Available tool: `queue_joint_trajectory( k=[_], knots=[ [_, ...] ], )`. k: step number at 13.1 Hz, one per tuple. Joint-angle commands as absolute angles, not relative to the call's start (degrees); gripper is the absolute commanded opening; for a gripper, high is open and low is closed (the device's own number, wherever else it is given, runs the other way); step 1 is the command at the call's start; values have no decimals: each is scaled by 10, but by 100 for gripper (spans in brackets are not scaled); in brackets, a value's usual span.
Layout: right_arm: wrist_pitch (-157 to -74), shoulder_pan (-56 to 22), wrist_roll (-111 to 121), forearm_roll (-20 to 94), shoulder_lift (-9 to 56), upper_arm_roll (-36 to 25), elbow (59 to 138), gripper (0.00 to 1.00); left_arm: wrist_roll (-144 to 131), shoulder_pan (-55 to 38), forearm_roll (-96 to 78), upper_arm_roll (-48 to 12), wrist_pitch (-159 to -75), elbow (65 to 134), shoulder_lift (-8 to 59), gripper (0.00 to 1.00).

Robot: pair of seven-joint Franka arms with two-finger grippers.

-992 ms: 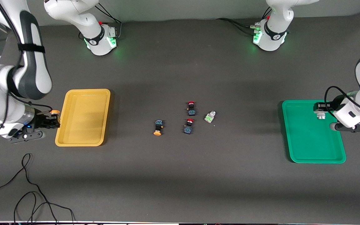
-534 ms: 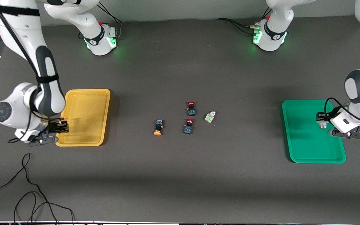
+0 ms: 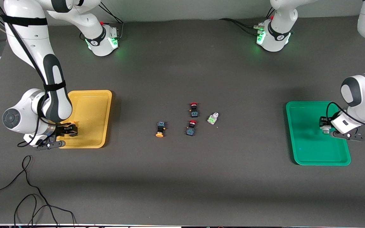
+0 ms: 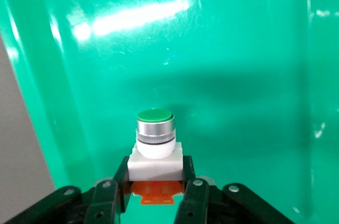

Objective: Place green and yellow buttons in trays
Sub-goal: 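Carry the orange button to the yellow tray while the left gripper carries green, then release both buttons in the trays and return both grippers to the cluster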

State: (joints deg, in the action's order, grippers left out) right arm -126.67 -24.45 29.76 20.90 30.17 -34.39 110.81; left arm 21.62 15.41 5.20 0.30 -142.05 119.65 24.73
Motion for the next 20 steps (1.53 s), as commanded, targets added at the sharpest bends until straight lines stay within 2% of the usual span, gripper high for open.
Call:
queue_joint_trajectory(
  k=[1, 2, 3, 4, 6, 8, 11, 13, 15, 17, 18, 20],
  knots=[
    [-1142, -262, 235, 150, 257, -357, 1025, 100, 227, 162, 58, -4, -1446, 1211, 251, 0],
    [-1087, -271, 200, 129, 253, -356, 981, 100, 227, 162, 58, -4, -1445, 1211, 250, 2],
    [-1038, -288, 174, 123, 253, -356, 941, 100, 227, 162, 58, -4, -1445, 1211, 250, 70],
    [-1002, -300, 146, 123, 253, -356, 909, 100, 228, 162, 58, -4, -1443, 1211, 249, 100],
    [-977, -344, 67, 125, 254, -352, 880, 100, 228, 161, 58, -4, -1432, 1210, 241, 100],
    [-984, -414, -44, 137, 260, -350, 878, 100, 226, 156, 58, -6, -1388, 1205, 214, 99],
    [-1036, -516, -210, 190, 287, -349, 870, 100, 210, 135, 47, -16, -1232, 1159, 152, 95],
    [-1073, -570, -259, 204, 310, -347, 867, 100, 203, 134, 7, -35, -1140, 1109, 131, 87],
    [-1124, -605, -289, 243, 342, -345, 873, 100, 153, 128, -13, -59, -1035, 1038, 130, 82],
    [-1186, -626, -293, 264, 385, -345, 881, 100, 69, 104, -13, -88, -964, 985, 134, 84],
    [-1218, -628, -293, 271, 404, -344, 888, 100, 20, 85, -14, -98, -956, 979, 134, 87],
    [-1266, -627, -291, 283, 423, -338, 916, 100, -60, 40, -16, -108, -963, 979, 136, 87]
  ],
)
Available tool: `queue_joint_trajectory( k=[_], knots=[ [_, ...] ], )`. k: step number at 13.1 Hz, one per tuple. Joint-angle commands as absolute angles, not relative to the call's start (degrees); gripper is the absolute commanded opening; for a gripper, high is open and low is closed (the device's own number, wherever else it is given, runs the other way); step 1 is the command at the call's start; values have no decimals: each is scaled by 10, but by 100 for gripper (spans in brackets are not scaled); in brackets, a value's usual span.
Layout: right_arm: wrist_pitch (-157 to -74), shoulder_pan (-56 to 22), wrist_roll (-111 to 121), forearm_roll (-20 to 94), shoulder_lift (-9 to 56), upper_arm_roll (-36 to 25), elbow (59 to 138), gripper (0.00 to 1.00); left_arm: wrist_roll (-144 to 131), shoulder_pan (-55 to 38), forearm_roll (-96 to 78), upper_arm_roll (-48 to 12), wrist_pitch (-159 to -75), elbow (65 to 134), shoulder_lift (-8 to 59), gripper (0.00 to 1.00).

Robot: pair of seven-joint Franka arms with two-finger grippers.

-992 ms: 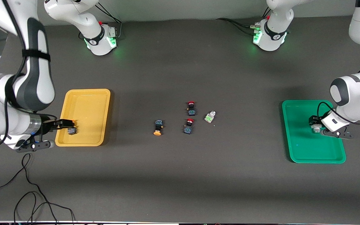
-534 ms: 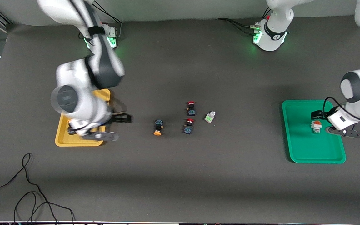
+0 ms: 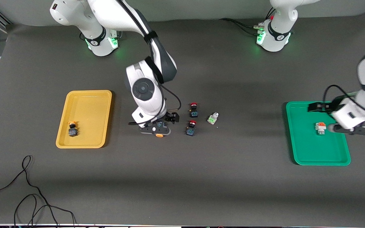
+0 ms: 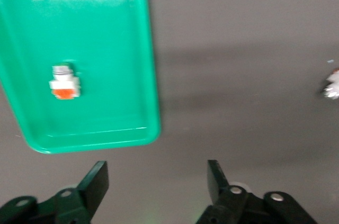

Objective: Place green and yellow buttons in trays
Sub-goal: 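Release both buttons in the trays and return both grippers to the cluster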

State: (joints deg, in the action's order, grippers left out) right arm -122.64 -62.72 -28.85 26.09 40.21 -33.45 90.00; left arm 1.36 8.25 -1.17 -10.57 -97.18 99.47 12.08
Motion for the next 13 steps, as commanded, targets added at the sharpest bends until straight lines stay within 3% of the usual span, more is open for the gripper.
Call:
queue_joint_trajectory(
  k=[1, 6, 9, 10, 11, 13],
  knots=[
    [-1282, -628, -293, 288, 428, -335, 925, 100, -95, 12, -18, -108, -969, 978, 141, 89],
    [-1310, -621, -293, 326, 468, -329, 927, 100, -264, -110, -48, -108, -1052, 980, 190, 98],
    [-1323, -614, -287, 327, 477, -329, 926, 99, -300, -152, -49, -108, -1101, 980, 230, 99],
    [-1323, -613, -284, 327, 479, -329, 926, 95, -315, -165, -48, -108, -1119, 981, 246, 99],
    [-1324, -609, -283, 327, 483, -329, 926, 86, -322, -179, -48, -108, -1140, 983, 259, 99],
    [-1324, -609, -283, 330, 483, -329, 925, 59, -335, -210, -48, -108, -1188, 984, 288, 99]
  ],
)
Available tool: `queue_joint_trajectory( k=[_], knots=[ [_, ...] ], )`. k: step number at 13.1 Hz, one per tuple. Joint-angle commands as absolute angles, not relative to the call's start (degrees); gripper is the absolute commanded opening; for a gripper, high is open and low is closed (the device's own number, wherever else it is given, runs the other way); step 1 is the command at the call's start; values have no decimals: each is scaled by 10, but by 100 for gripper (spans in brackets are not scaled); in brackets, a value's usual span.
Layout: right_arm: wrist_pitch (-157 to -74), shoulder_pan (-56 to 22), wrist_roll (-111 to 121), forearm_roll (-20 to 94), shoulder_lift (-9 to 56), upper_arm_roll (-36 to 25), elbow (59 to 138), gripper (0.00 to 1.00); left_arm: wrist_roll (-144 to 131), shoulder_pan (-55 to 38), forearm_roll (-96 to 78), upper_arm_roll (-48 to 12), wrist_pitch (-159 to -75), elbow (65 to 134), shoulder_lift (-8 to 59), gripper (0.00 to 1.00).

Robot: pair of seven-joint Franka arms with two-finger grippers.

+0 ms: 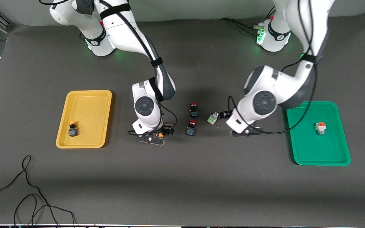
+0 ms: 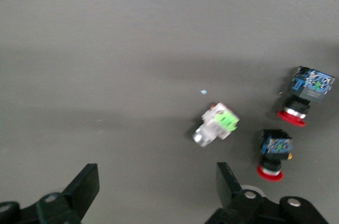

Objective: Place green and yellow buttons in trays
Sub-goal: 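Grasp a second orange button with the right gripper while the left grasps green-label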

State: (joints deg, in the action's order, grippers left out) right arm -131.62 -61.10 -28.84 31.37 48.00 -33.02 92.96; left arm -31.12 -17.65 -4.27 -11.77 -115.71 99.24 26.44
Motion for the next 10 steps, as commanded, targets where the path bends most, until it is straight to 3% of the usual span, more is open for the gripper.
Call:
queue_joint_trajectory(
  k=[1, 3, 4, 6, 10],
  knots=[
    [-1325, -609, -281, 330, 484, -329, 925, 48, -356, -223, -47, -108, -1213, 984, 306, 99],
    [-1325, -609, -280, 330, 483, -329, 926, 26, -376, -247, -45, -107, -1260, 984, 336, 99],
    [-1325, -609, -279, 330, 482, -329, 925, 21, -385, -251, -42, -107, -1279, 984, 350, 99],
    [-1311, -609, -273, 328, 463, -334, 925, 21, -386, -261, -41, -106, -1298, 986, 366, 99],
    [-1189, -611, -247, 321, 378, -370, 917, 21, -381, -260, 19, -105, -1310, 1000, 383, 99]
  ],
)
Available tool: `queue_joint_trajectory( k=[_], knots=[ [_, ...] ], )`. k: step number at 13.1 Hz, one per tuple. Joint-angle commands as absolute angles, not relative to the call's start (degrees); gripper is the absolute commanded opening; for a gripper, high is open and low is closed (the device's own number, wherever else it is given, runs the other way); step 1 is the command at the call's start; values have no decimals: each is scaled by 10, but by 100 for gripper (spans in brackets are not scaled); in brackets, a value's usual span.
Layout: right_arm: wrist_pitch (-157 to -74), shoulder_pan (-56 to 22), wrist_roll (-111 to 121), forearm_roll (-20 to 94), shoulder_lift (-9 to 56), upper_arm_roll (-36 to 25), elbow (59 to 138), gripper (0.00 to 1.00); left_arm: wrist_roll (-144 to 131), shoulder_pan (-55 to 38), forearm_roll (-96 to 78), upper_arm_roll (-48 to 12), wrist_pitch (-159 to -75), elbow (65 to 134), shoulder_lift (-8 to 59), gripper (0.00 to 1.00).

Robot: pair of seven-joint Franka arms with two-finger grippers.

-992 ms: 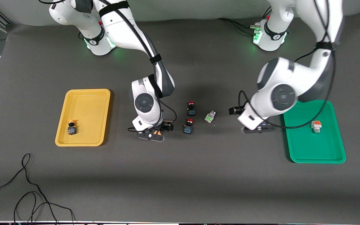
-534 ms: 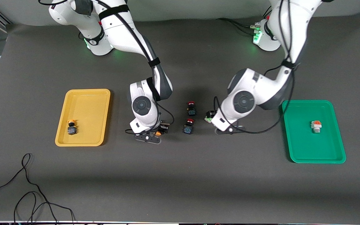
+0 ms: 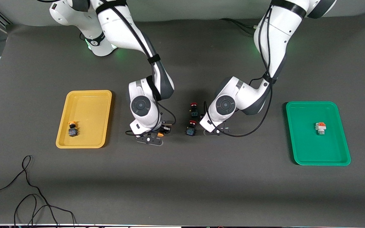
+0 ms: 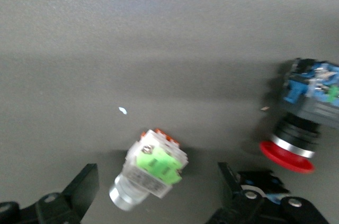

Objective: Place green and yellow buttons in trays
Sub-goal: 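Grasp a second orange button with the right gripper while the left grasps green-label, then carry the orange button to the yellow tray while the left gripper carries green-label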

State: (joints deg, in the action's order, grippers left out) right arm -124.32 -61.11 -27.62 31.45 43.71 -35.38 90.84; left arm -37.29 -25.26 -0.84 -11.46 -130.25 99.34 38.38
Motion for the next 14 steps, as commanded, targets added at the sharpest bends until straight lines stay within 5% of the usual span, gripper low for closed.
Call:
queue_joint_trajectory(
  k=[1, 3, 5, 6, 7, 8, 10, 14],
  knots=[
    [-1164, -610, -235, 321, 360, -380, 917, 21, -376, -258, 25, -104, -1310, 1004, 382, 98],
    [-1096, -611, -178, 309, 333, -420, 918, 21, -369, -261, 31, -105, -1310, 1005, 383, 97],
    [-1037, -611, -65, 290, 318, -485, 923, 21, -370, -264, 33, -105, -1310, 1006, 382, 82],
    [-1015, -612, 6, 283, 316, -523, 929, 21, -374, -265, 33, -105, -1310, 1006, 383, 56],
    [-1009, -612, 87, 278, 316, -566, 946, 21, -379, -265, 33, -105, -1310, 1005, 383, 14],
    [-1012, -613, 169, 278, 315, -609, 971, 21, -380, -265, 33, -105, -1311, 1005, 383, 0],
    [-1031, -613, 253, 279, 315, -655, 1023, 21, -383, -265, 33, -105, -1310, 1005, 379, 0],
    [-1212, -607, 344, 351, 328, -648, 1170, 20, -388, -248, 33, -104, -1280, 999, 348, 0]
  ],
)
